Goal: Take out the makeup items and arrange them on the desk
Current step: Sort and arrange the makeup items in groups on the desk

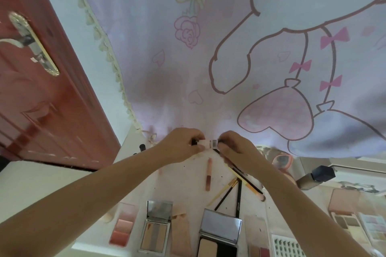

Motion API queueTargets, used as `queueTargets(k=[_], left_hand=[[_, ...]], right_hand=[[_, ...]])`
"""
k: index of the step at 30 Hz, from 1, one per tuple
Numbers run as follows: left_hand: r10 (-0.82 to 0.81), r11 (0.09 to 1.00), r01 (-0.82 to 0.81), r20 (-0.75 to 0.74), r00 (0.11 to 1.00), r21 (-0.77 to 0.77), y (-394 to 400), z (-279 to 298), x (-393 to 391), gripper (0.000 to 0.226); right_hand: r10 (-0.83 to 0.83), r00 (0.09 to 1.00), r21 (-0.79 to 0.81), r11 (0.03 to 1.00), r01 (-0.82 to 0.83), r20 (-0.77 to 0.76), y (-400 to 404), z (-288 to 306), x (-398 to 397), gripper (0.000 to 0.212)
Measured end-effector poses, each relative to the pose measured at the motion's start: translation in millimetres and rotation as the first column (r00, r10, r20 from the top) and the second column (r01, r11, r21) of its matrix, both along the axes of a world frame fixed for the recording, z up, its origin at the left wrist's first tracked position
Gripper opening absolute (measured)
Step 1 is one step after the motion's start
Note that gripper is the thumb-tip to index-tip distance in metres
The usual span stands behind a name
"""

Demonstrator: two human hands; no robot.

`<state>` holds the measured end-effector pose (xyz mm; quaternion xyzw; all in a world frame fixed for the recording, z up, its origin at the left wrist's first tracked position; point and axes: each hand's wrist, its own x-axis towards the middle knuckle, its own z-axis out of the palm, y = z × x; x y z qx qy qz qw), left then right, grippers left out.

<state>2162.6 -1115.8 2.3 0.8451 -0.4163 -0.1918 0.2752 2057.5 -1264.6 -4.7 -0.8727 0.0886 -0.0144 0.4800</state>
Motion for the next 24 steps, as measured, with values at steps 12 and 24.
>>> queueTargets(k=[12, 24], left_hand=[[-0.009, 1.000, 0.003, 0.248, 0.969, 0.025, -3.4, -6.1, -0.4, 0.020], [-0.053, 0.998, 0.043, 0.260, 0.964, 0.044, -6.1, -15.9, -4.6, 0.020]], right_hand=[[-0.067, 0.993, 0.157, 0.984, 0.082, -0.095, -2.1, -7.0, 6.2, 0.022], [-0.007, 0.997, 0.195, 0.981, 0.021, -0.075, -8.5, -23.6, -0.9, 0.014]])
